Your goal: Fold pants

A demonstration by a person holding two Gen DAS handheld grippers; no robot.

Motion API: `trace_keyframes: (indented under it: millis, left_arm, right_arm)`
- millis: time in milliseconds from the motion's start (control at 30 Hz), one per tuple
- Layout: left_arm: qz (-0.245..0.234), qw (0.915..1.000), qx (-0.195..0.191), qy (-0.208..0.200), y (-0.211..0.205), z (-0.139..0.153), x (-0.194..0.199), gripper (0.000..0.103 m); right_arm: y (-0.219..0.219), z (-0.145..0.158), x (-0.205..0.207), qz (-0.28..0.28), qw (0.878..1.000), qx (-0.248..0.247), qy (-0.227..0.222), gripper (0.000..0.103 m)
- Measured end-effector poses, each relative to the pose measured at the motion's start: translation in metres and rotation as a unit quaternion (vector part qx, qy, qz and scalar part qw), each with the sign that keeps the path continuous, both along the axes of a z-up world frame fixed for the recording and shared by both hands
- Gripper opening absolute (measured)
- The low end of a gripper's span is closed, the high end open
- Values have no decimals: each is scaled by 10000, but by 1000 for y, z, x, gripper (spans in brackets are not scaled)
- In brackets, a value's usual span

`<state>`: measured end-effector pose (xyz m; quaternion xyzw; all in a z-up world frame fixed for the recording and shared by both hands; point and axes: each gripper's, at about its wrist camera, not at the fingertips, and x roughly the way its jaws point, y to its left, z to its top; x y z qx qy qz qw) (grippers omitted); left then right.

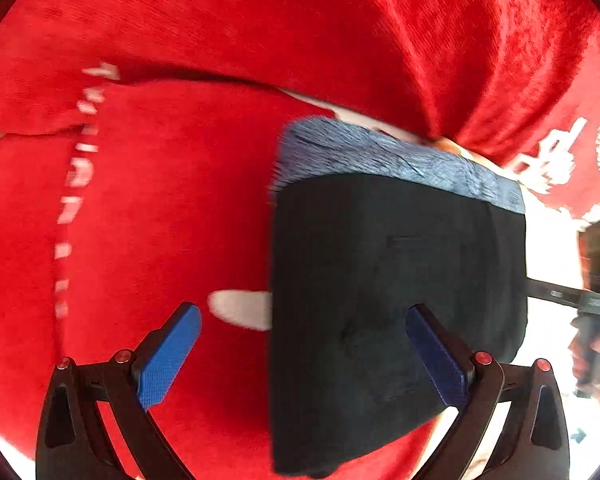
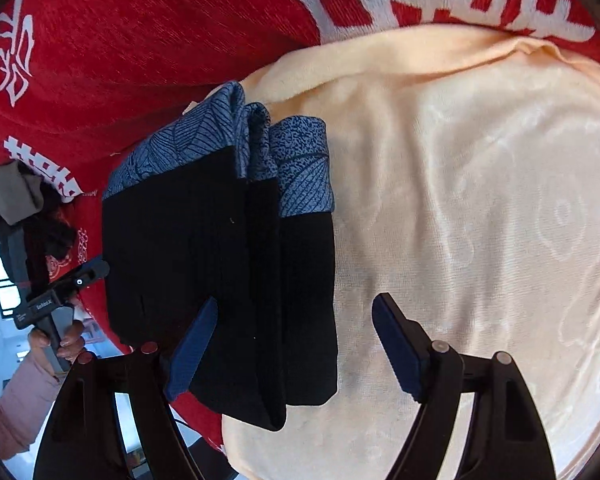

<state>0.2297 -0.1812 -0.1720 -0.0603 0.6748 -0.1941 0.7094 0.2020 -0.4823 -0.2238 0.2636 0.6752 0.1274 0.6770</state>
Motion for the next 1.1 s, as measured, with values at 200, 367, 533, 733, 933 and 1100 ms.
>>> trace_keyframes:
  millis: [200, 367, 533, 733, 933, 1100]
  left_arm:
    - [-370, 9988, -333, 45, -25, -25, 11, 103]
    - [-253, 9978, -605, -15, -40, -43, 18, 103]
    - [-169, 9990, -420, 66, -47, -38, 19, 102]
    - [-354, 9972, -501, -420, -46, -1, 1, 58]
    - [-419, 9956, -662, -518, -23, 39, -21, 54]
    - [-354, 9963, -596, -514, 18, 66, -49, 54]
  right_arm:
    - [-4, -23, 10, -89, 9956, 912, -177, 83]
    - [15, -35, 20, -84, 9928, 1151, -337, 88]
    - [16, -28, 15, -254, 9948, 949, -265, 67]
    - [15, 0, 6, -394, 9918, 1150, -401, 45]
    - [27, 25, -21, -717, 9821, 1705, -355, 44]
    - [66, 44, -52, -717, 9772, 1969, -338, 44]
